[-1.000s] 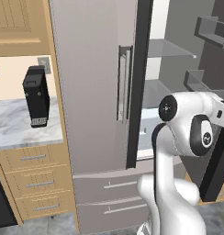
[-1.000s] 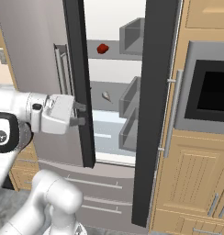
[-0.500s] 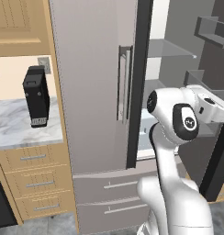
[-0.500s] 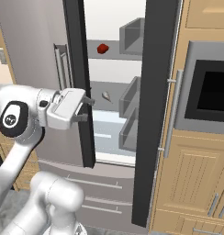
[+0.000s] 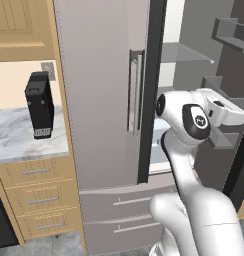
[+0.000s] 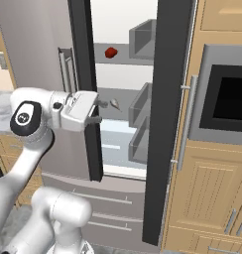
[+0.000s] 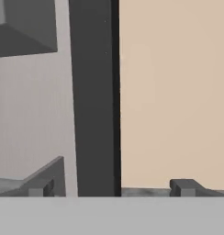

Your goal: Gather the mushroom and bell pepper from the fridge and place them on a tray on the dining counter. Then gather the fishs from the fridge and place them on the other tray.

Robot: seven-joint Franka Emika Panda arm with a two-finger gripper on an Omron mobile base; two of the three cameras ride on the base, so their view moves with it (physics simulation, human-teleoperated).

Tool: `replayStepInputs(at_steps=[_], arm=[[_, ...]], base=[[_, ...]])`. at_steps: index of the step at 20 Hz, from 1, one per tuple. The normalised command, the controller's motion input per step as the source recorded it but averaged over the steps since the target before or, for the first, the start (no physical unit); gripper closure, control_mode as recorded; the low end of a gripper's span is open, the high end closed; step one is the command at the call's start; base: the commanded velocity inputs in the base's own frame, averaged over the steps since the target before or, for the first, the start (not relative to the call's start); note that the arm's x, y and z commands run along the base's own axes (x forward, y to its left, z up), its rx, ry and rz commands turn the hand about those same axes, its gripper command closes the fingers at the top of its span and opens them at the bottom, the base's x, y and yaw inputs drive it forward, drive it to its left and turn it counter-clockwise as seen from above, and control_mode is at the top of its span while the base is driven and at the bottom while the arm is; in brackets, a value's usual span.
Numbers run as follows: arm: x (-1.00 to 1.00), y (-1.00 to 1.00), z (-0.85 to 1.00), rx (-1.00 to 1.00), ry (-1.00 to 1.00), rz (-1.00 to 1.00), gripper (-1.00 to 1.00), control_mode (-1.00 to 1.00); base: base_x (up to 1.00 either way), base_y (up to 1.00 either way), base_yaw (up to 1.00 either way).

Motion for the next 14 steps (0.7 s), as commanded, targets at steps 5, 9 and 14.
replayStepInputs(at_steps=[5,9,14], arm=[[0.42,-0.19,-0.11,0.00,0.00,0.00,-1.00,-1.00],[0.42,-0.14,-0.15,0.00,0.00,0.00,-1.00,-1.00],[0.37,-0.19,-0.20,0.00,0.00,0.02,-1.00,-1.00]], base=[[0.00,0.00,0.00],[0.00,0.00,0.00],[0.00,0.00,0.00]])
